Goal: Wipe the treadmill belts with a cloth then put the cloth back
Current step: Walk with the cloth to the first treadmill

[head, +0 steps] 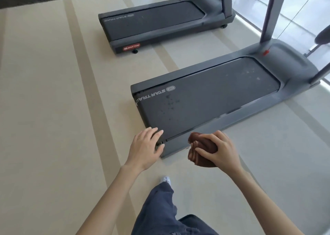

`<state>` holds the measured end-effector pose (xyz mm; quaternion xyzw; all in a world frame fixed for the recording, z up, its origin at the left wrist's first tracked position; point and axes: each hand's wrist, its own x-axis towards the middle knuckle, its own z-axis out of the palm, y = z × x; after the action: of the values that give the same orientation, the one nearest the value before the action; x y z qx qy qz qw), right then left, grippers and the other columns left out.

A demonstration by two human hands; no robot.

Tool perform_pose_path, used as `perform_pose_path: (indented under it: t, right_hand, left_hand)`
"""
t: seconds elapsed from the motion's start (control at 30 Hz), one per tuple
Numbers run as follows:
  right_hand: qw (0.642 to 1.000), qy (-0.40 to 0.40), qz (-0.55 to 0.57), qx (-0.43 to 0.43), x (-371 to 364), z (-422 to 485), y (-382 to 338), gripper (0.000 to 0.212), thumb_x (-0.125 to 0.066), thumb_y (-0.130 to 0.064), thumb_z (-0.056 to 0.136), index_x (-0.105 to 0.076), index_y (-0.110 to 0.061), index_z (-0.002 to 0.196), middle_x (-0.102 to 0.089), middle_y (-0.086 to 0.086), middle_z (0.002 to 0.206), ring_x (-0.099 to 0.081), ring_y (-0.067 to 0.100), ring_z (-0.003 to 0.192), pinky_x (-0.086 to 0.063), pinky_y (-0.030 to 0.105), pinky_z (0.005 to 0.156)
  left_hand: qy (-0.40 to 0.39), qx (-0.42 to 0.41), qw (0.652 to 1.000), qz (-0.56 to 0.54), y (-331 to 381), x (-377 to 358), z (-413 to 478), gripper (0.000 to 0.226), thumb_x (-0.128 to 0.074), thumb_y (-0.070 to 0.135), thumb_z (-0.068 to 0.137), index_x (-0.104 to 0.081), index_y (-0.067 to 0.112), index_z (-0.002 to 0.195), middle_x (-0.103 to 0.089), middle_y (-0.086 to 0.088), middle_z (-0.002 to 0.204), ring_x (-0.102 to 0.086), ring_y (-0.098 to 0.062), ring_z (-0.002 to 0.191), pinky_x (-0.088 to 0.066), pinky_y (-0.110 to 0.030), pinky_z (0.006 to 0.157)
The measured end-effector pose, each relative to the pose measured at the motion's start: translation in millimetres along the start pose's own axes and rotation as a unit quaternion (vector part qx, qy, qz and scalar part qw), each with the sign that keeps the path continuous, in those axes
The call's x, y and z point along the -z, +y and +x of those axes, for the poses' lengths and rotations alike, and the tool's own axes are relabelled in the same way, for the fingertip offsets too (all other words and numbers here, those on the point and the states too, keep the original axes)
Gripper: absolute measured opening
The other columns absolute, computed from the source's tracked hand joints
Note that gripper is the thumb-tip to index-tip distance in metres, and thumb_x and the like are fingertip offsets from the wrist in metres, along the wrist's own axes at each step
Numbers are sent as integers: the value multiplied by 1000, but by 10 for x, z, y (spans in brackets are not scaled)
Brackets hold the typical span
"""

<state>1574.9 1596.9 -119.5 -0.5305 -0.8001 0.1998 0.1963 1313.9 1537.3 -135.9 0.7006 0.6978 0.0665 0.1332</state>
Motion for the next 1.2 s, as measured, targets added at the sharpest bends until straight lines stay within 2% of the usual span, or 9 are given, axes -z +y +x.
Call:
perform_pose_path:
  t: [0.1,0.23,0.4,0.53,0.63,0.73,0.9,1.07,1.2]
  right_hand:
    - [1000,-7,-12,27,-33,428,-9,34,-73,-48,72,-68,-31,102,-48,-11,80,-49,15,80,-45,36,72]
    - [998,-21,-17,63,-48,801,59,41,-59,-60,72,-66,-34,103,-52,-11,82,-50,14,81,-42,30,71]
    - [995,-47,-19,91,-25,1300,320,44,-56,-61,73,-66,-34,105,-51,-11,83,-50,13,83,-42,29,71]
    - [991,-76,-1,110,-48,1599,562,39,-60,-60,73,-63,-37,105,-52,-12,84,-48,11,84,-41,28,71]
    - [981,-117,4,156,16,1819,839,38,-67,-54,74,-64,-35,107,-51,-12,85,-48,12,84,-44,30,73]
    - [971,-136,0,194,137,2020,1167,39,-65,-56,73,-65,-34,105,-51,-12,84,-48,11,82,-43,29,71]
    - [965,-172,-8,196,317,2401,1700,36,-76,-46,71,-65,-35,104,-53,-11,84,-49,12,85,-41,29,71]
    - [959,-198,-12,204,245,2684,1868,36,-79,-40,70,-67,-32,104,-54,-7,84,-51,16,85,-42,31,72]
    - [958,-196,-11,210,-68,2885,1985,40,-76,-44,71,-66,-32,108,-56,-8,86,-51,16,88,-43,31,73]
  left_hand:
    - [-6,15,1000,12,-129,13,261,51,-33,45,97,-31,28,145,-31,5,150,-20,-13,140,-14,-29,111]
    - [-1,39,999,7,-208,36,480,51,-34,45,97,-30,28,145,-31,5,150,-21,-14,140,-16,-30,112]
    - [1,65,998,11,-99,-12,743,52,-31,45,97,-27,29,146,-29,5,151,-20,-14,140,-16,-31,114]
    - [4,113,994,-5,104,-150,876,52,-31,44,97,-28,28,146,-29,4,151,-21,-15,140,-15,-32,113]
    - [19,158,987,-18,386,-255,1037,51,-35,43,97,-33,25,144,-33,2,150,-26,-17,138,-18,-34,113]
    - [34,192,980,-35,715,-369,1217,49,-40,40,96,-39,23,142,-39,0,146,-32,-19,136,-22,-35,112]
    - [30,232,972,-37,1040,-551,1521,49,-41,39,96,-39,22,142,-40,0,146,-32,-20,135,-24,-37,112]
    - [36,264,963,-40,979,-681,1674,48,-44,35,95,-42,19,140,-42,-3,144,-33,-21,135,-26,-36,110]
    - [31,267,962,-42,684,-970,1952,47,-43,35,95,-42,18,140,-41,-2,144,-32,-20,136,-26,-35,111]
